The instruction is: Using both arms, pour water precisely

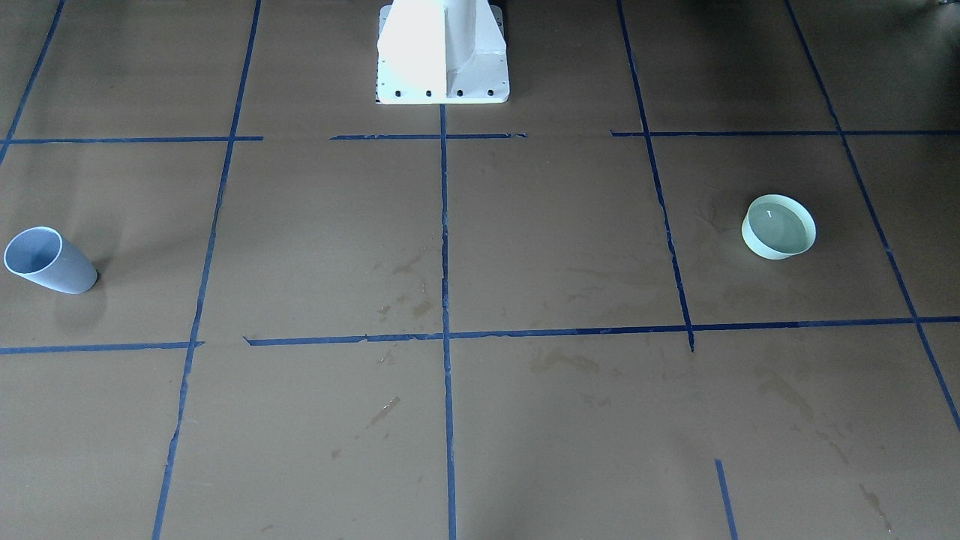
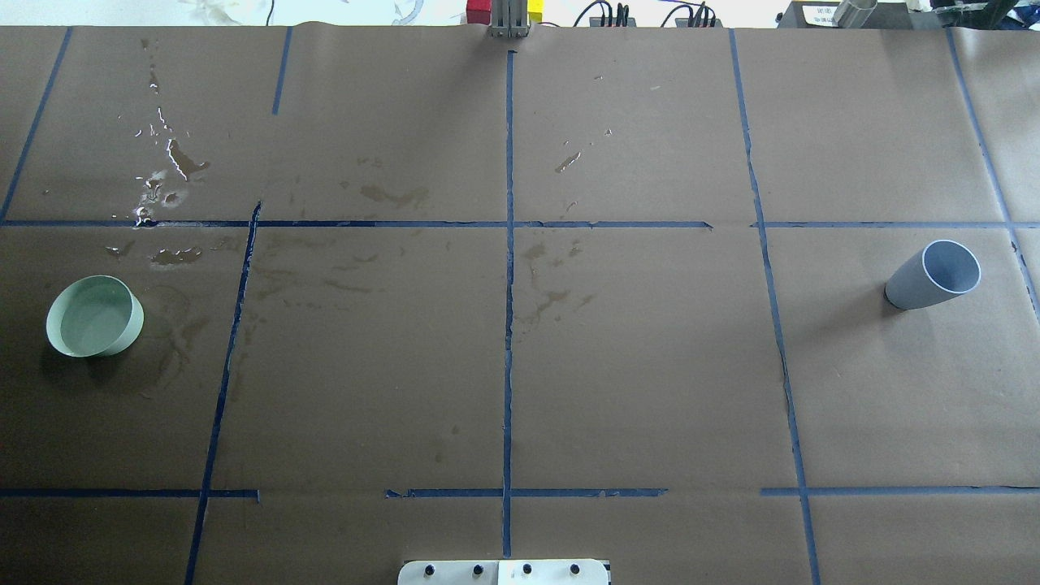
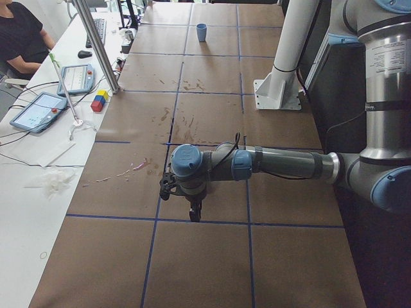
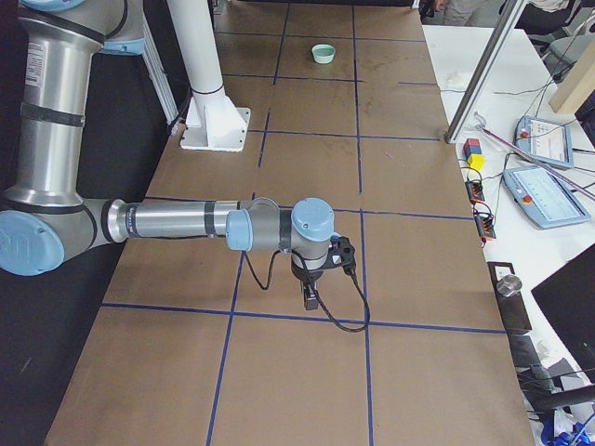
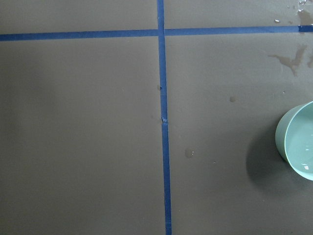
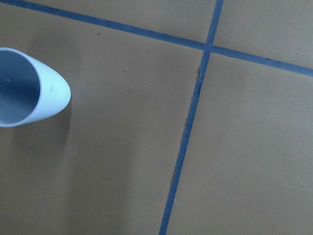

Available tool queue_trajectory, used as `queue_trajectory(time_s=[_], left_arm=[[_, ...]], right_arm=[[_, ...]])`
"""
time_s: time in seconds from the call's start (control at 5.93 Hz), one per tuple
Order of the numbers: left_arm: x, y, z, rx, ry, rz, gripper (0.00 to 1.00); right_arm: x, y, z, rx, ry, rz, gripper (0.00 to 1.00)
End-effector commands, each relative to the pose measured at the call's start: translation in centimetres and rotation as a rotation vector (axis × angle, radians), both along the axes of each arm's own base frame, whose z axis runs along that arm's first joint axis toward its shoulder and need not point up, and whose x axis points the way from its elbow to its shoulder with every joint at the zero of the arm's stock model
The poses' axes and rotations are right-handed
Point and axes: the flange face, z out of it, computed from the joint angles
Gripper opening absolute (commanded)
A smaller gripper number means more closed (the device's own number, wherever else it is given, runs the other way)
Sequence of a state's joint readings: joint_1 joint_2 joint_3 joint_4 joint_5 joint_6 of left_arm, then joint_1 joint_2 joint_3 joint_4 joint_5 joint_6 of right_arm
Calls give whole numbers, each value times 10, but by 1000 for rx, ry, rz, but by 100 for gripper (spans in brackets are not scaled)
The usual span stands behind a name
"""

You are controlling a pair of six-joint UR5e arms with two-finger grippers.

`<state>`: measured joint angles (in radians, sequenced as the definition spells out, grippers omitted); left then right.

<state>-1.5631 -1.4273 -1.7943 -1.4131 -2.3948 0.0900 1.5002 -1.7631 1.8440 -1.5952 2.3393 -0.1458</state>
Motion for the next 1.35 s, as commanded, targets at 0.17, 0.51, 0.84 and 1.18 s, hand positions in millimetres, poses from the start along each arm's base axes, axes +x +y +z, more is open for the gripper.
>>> queue_trajectory(time_s=[0.17,0.51,0.84,1.18], left_arm=[[-2,1,8,-14,-25,-1,100],[-1,-4,7,-15,-19,-2,100],[-2,-3,0,1,-23,0,100],[-1,-4,0,4,-26,5,100]], right_arm=[[0,-1,-14,23,-6,1,100],[0,2,2,-5,-4,-1,100],[0,1,-2,-1,-6,24,100],[-3,-3,-7,-94,-43,118,100]])
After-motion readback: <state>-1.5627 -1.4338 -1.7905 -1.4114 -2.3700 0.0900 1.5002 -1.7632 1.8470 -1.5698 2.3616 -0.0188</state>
